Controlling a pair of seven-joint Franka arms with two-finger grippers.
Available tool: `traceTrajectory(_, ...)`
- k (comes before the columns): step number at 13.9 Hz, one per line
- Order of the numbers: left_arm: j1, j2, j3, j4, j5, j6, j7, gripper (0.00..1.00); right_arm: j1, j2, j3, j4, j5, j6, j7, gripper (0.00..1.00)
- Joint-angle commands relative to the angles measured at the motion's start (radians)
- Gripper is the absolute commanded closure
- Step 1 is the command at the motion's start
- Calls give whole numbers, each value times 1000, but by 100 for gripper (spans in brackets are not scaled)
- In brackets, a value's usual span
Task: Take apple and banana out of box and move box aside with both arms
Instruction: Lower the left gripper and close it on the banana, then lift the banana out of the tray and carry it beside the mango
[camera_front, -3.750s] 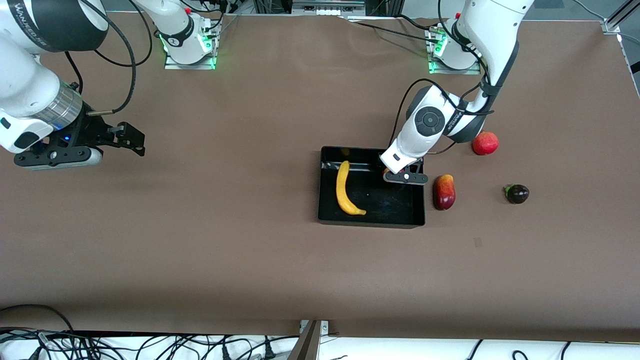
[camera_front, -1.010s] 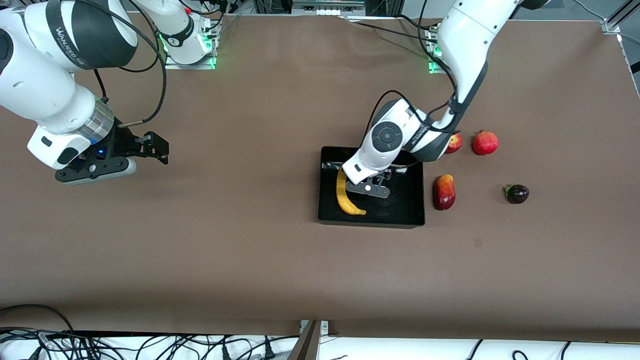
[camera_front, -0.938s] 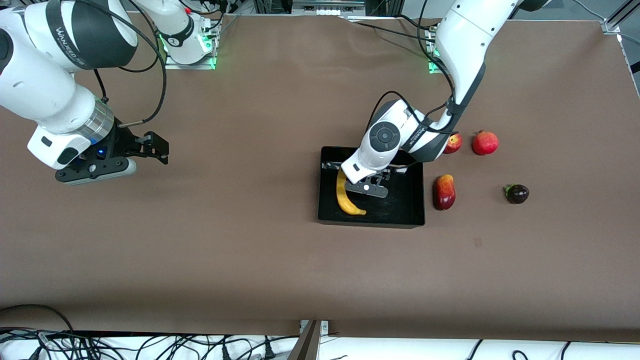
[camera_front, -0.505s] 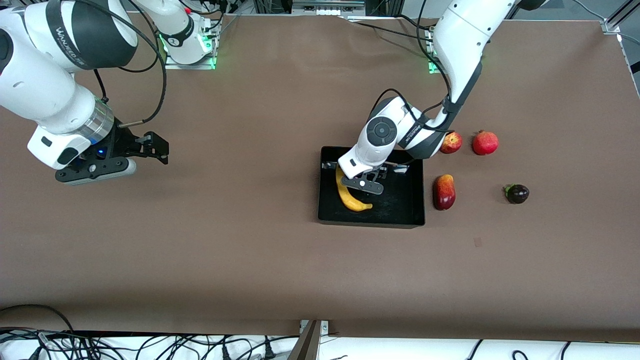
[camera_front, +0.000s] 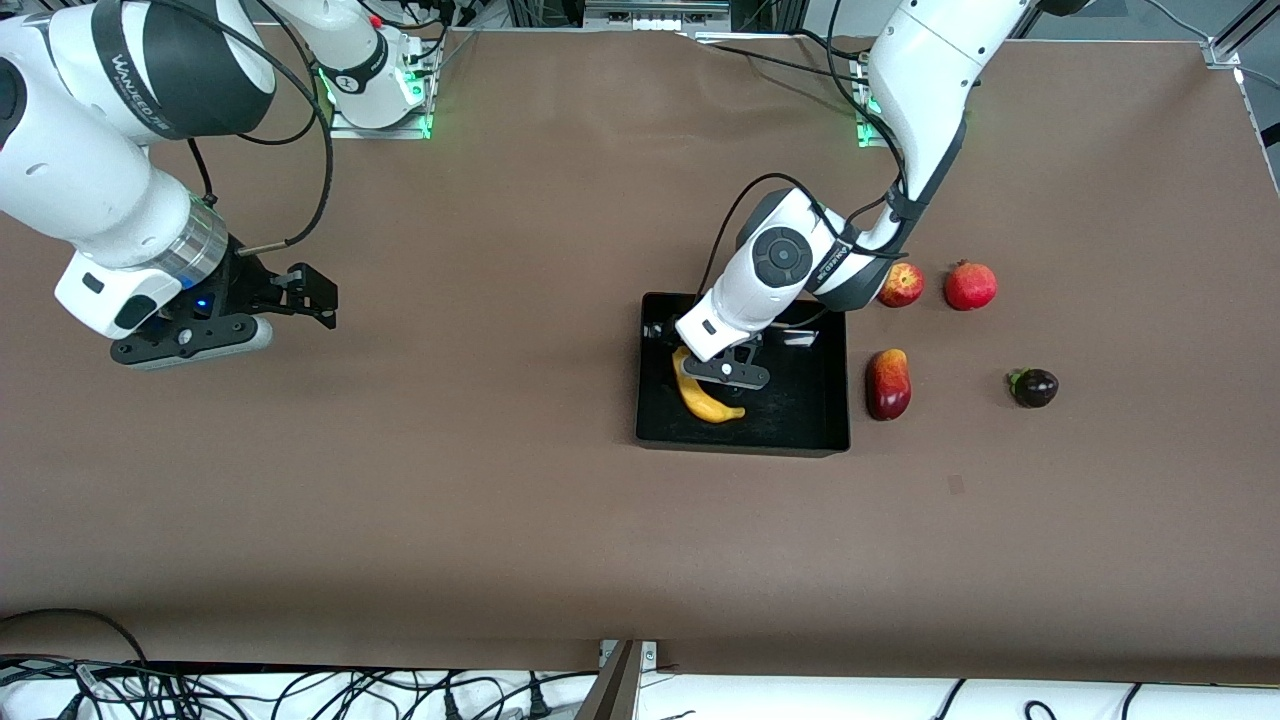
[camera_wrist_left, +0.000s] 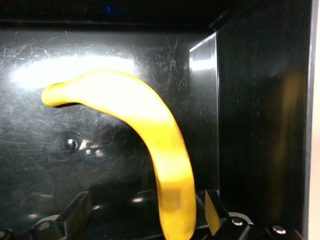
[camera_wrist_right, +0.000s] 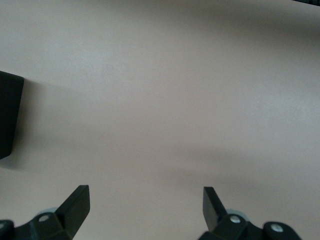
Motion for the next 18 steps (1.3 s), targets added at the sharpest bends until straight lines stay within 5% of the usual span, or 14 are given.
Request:
traceTrajectory(1, -9, 30, -7, 6, -12, 49, -52, 0, 4, 11, -4, 20, -8, -3, -2, 0)
traceTrajectory(5, -34, 54, -7, 11, -3, 49, -49, 0, 4, 11, -4, 20, -8, -3, -2, 0)
traceTrajectory(9, -36, 73, -10, 12, 45, 49, -43, 95, 4, 10, -4, 20, -8, -3, -2, 0)
traceTrajectory(18, 24, -48, -16, 17, 48, -17, -40, 100, 4, 11, -4, 20, -8, -3, -2, 0)
